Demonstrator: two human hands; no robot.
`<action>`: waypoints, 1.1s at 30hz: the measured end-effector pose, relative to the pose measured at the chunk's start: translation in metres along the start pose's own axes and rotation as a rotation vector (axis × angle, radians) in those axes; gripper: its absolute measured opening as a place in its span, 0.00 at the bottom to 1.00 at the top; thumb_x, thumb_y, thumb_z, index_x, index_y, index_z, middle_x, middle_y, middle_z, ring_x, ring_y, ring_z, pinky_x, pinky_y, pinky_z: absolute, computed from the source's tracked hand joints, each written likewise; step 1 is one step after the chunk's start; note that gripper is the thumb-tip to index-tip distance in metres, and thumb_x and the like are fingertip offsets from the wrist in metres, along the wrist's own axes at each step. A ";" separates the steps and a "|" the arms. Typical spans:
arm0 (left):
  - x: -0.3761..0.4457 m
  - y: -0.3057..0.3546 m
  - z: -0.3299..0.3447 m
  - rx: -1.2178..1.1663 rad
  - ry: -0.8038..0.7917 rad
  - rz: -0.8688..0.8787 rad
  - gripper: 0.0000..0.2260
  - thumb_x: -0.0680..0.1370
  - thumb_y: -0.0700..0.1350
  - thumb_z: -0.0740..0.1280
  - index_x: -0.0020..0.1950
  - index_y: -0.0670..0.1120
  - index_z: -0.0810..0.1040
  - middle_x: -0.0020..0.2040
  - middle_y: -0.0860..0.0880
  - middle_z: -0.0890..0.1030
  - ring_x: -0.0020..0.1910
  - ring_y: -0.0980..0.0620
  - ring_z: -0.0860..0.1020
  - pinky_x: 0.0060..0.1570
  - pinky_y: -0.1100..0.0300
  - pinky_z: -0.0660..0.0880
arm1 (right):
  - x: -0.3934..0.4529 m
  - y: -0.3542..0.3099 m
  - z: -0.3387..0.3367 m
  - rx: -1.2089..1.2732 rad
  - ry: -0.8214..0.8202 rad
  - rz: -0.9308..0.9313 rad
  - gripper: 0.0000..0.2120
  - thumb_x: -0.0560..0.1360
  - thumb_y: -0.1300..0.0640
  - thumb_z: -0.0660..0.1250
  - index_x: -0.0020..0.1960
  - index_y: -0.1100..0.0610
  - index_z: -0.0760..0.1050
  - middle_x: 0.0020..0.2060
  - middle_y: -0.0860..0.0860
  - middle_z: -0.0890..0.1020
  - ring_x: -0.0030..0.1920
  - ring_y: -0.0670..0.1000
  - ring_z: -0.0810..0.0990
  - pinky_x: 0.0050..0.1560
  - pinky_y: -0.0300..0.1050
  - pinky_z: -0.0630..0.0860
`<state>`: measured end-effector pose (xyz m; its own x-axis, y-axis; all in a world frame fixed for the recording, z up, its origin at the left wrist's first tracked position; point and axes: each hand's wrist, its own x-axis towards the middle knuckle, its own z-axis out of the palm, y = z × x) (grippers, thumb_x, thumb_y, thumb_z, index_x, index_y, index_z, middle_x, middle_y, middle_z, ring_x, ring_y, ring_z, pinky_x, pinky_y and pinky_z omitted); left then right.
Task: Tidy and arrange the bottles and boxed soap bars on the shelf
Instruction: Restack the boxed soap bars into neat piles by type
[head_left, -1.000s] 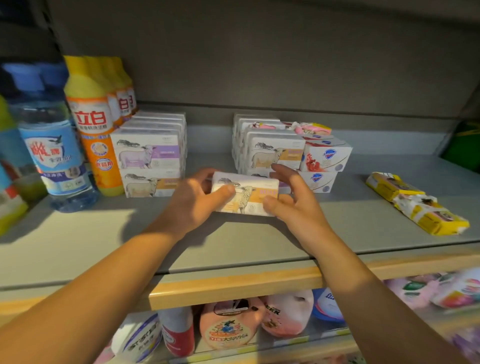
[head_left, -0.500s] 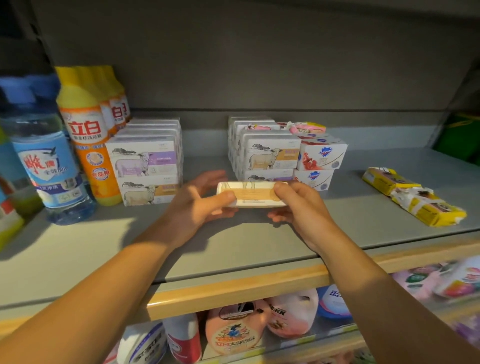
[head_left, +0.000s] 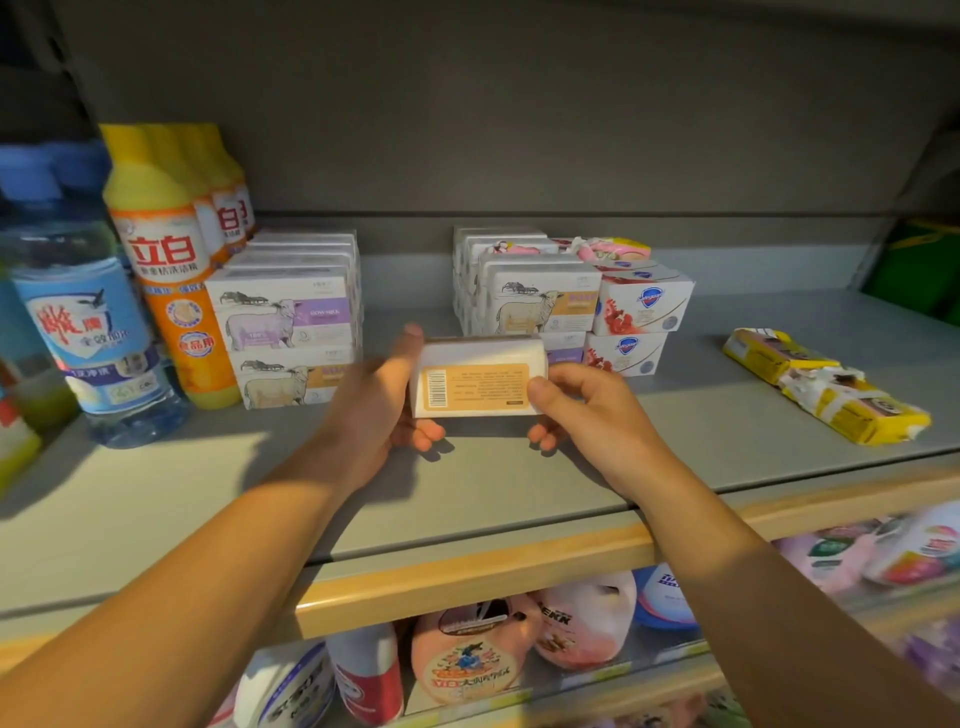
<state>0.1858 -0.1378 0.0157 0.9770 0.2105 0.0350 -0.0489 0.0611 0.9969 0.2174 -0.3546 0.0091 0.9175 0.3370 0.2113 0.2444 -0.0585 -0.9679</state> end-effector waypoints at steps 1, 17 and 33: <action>0.000 0.000 0.000 0.002 -0.005 -0.001 0.28 0.79 0.65 0.59 0.51 0.40 0.82 0.39 0.35 0.84 0.24 0.46 0.78 0.21 0.62 0.74 | 0.000 0.000 0.000 0.001 0.008 0.000 0.08 0.79 0.57 0.65 0.54 0.59 0.80 0.47 0.58 0.84 0.33 0.51 0.80 0.35 0.44 0.77; -0.007 -0.003 -0.005 0.201 -0.338 0.364 0.24 0.72 0.41 0.75 0.66 0.54 0.78 0.60 0.51 0.83 0.57 0.49 0.82 0.56 0.59 0.79 | 0.007 -0.002 -0.004 0.219 0.155 0.058 0.05 0.80 0.59 0.64 0.53 0.52 0.78 0.57 0.54 0.81 0.57 0.57 0.82 0.58 0.63 0.78; -0.025 0.008 0.011 0.535 0.016 0.871 0.26 0.68 0.42 0.76 0.64 0.55 0.78 0.54 0.72 0.79 0.54 0.68 0.78 0.54 0.71 0.74 | -0.005 -0.006 0.009 -0.541 0.230 -0.321 0.26 0.72 0.62 0.73 0.67 0.51 0.72 0.61 0.47 0.75 0.62 0.45 0.71 0.51 0.21 0.68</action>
<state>0.1636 -0.1532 0.0237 0.6436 -0.0132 0.7652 -0.6376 -0.5623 0.5266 0.2081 -0.3475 0.0121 0.8018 0.2104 0.5593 0.5843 -0.4721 -0.6601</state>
